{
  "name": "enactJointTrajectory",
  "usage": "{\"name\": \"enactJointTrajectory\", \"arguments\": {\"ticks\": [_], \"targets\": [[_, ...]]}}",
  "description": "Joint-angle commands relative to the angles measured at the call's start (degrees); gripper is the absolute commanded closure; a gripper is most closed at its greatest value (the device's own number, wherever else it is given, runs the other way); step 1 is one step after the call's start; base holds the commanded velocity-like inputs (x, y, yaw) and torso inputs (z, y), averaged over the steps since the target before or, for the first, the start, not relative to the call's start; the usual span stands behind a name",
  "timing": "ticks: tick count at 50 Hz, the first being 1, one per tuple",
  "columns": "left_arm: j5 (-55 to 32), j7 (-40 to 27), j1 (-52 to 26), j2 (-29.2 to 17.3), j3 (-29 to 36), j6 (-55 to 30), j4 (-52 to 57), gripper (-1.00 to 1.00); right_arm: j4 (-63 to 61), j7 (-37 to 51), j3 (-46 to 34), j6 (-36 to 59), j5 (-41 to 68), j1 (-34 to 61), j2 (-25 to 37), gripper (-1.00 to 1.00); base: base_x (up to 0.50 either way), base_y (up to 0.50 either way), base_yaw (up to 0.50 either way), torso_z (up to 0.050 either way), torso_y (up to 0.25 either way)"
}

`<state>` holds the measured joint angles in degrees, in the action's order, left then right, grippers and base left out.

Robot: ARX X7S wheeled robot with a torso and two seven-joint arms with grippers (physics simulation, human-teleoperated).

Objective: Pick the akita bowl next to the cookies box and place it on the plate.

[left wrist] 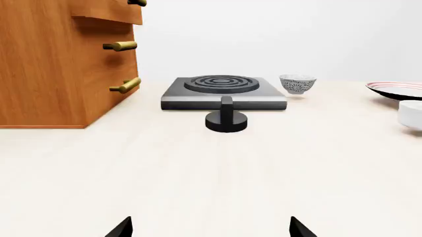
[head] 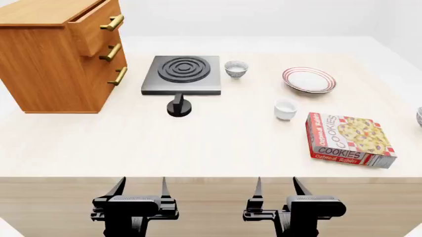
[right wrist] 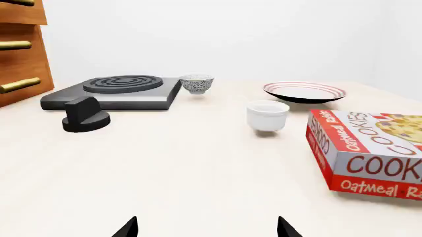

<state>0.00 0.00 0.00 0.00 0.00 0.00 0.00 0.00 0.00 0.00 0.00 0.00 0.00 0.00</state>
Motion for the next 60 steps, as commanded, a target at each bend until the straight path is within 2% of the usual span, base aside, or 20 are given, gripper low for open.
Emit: {"name": "enactJointTrajectory", "arguments": {"ticks": [1,17,18,19,21,34,60], "targets": [[-0.6,-0.9,-0.5,-1.0,1.2,-0.5,-0.7,-1.00,-0.6,1.9,-1.1,-0.7,0.3,-0.5,0.8,-1.00,0.00,0.00,0.00,0.000,0.000],[-1.6,-4.3,-1.7,-3.0,3.9,0.2,-2.3,-1.00,1.1,3.0,-3.9,-1.3,3.6,0.7,3.3,-1.00,0.00,0.00,0.00,0.000,0.000],[7.7,-4.9,-8.6,-0.2,8.6,7.5,-8.6,-1.00,8.6,8.6,8.6,-8.6,8.6,-3.7,0.0,-1.00,0.00,0.00,0.00,0.000,0.000],[-0.4,-3.7,-2.1,-2.1,3.1,1.2,-3.8,-1.00,1.0,0.0,0.0,-1.1,1.0,0.6,0.6,-1.00,0.00,0.00,0.00,0.000,0.000],[0.0,-4.4,0.1,-2.2,3.9,0.9,-1.4,-1.00,0.2,0.0,-1.2,-1.4,1.0,0.0,1.1,-1.00,0.00,0.00,0.00,0.000,0.000],[-3.1,-4.6,-0.2,-4.0,4.3,3.3,-1.6,-1.00,0.5,1.3,-4.3,-3.8,3.3,0.3,2.9,-1.00,0.00,0.00,0.00,0.000,0.000],[-5.4,-4.1,1.6,-6.8,6.9,4.0,-0.1,-1.00,-2.6,3.0,-7.0,-4.6,5.8,-1.4,5.0,-1.00,-0.10,-0.50,0.00,0.000,0.000]]}}
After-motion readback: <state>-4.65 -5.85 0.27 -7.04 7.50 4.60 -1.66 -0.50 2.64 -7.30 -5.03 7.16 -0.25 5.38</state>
